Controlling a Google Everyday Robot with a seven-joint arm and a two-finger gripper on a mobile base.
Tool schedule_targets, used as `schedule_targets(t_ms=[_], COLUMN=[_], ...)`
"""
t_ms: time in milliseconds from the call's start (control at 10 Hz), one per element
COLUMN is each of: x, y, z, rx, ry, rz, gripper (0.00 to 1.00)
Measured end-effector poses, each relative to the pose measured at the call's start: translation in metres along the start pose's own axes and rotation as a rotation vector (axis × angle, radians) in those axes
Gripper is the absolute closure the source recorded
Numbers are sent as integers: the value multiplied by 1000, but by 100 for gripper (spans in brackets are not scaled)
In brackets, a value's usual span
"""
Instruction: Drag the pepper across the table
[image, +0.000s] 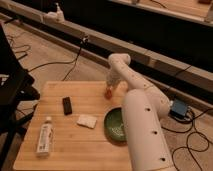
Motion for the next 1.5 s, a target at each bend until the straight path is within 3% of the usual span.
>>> schedule_targets(t_ms=[400, 1000, 1500], x=[-8, -10, -19], y=[59, 119, 175], z=[12, 40, 51], rx=[-39, -78, -107], ry=[10, 61, 73], rz=[-103, -208, -300], gripper=[100, 100, 100])
